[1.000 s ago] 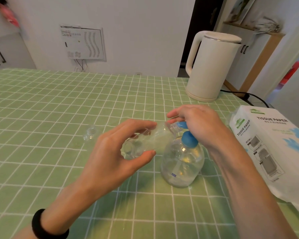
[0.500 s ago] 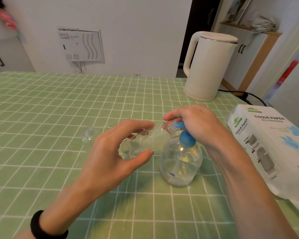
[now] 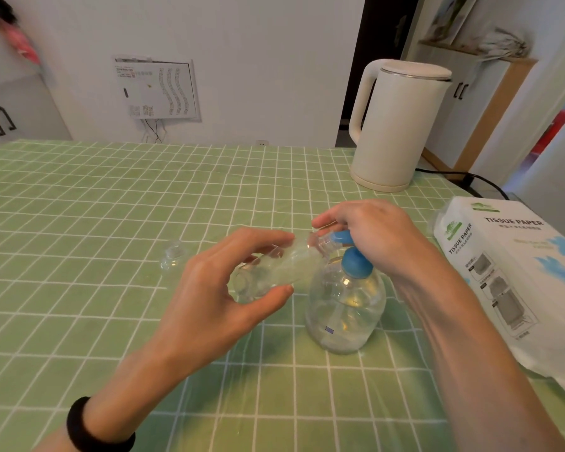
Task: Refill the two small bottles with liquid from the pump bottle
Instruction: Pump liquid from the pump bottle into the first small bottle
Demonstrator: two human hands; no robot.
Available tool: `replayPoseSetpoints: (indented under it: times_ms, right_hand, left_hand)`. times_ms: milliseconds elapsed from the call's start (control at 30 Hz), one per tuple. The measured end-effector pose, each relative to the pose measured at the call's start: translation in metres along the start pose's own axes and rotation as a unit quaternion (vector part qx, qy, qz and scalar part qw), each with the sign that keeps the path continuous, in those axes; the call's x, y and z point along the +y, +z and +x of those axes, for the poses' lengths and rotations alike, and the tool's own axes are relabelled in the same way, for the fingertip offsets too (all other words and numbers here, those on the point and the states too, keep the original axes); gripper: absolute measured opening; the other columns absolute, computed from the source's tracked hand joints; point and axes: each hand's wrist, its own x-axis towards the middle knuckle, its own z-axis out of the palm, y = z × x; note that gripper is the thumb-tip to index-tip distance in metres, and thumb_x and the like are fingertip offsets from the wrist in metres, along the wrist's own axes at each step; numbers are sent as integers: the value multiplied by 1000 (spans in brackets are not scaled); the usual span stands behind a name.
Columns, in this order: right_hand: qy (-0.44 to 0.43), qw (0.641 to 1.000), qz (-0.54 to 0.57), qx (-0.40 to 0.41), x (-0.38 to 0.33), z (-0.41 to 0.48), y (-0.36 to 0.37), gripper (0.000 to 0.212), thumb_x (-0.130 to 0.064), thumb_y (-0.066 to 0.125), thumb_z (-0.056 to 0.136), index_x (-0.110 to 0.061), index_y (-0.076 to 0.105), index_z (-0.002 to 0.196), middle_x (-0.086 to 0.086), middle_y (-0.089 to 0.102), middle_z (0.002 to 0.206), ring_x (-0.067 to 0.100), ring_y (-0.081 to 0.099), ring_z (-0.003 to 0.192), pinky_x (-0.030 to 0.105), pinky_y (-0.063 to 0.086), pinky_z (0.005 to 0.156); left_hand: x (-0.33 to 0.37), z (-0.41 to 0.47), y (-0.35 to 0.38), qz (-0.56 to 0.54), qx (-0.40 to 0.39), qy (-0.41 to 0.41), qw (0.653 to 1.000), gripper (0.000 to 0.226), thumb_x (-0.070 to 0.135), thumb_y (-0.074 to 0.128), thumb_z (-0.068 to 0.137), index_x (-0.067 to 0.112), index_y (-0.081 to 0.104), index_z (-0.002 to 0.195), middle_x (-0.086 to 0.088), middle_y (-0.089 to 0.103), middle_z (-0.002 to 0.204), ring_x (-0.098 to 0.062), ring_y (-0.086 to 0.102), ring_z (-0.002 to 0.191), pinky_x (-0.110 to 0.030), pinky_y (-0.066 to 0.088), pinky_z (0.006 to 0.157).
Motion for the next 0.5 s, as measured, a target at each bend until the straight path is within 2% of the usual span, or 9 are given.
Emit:
replayPoseSetpoints:
  times_ms: [133, 267, 333, 400, 500]
  right_hand:
    - [-2, 1000, 2, 3, 1, 0, 2, 36, -20, 52, 91, -30, 83, 76, -16, 77, 80, -15, 63, 66, 26, 45, 68]
    - [-10, 1000, 8, -3, 2, 1, 6, 44, -11, 47, 86, -34, 81, 71, -29, 70, 69, -20, 60, 63, 27, 44, 69]
    - [-4, 1000, 5, -10, 3, 0, 7, 43, -10, 48, 86, -30, 82, 69, -26, 70, 66, -20, 60, 61, 27, 44, 68]
    - [-1, 1000, 5, -12, 3, -1, 7, 40, -11, 49, 87, -27, 82, 70, -22, 70, 76, -14, 64, 64, 26, 44, 68]
    - [-5, 1000, 7, 5, 3, 0, 5, 38, -14, 48, 87, -27, 82, 75, -14, 74, 94, 2, 65, 87, 28, 48, 79]
  left_hand:
    - [0, 0, -1, 0, 1, 2, 1000, 50, 22, 84, 81, 20, 70, 129, 15, 74, 120, -7, 70, 113, -19, 54, 94]
    - [-2, 1, -1, 2, 2, 3, 1000, 50, 21, 84, 81, 19, 70, 129, 14, 74, 119, -7, 70, 112, -21, 54, 93]
    - [-2, 1, -1, 2, -1, 0, 1000, 50, 21, 84, 81, 19, 70, 129, 14, 74, 119, -8, 70, 111, -21, 54, 92]
    - [-1, 0, -1, 1, -5, -1, 1000, 50, 23, 84, 81, 20, 70, 129, 14, 74, 119, -8, 71, 111, -20, 54, 92]
    - [1, 0, -1, -4, -9, 1, 1000, 49, 31, 82, 83, 22, 70, 129, 17, 73, 120, -7, 71, 112, -20, 55, 92]
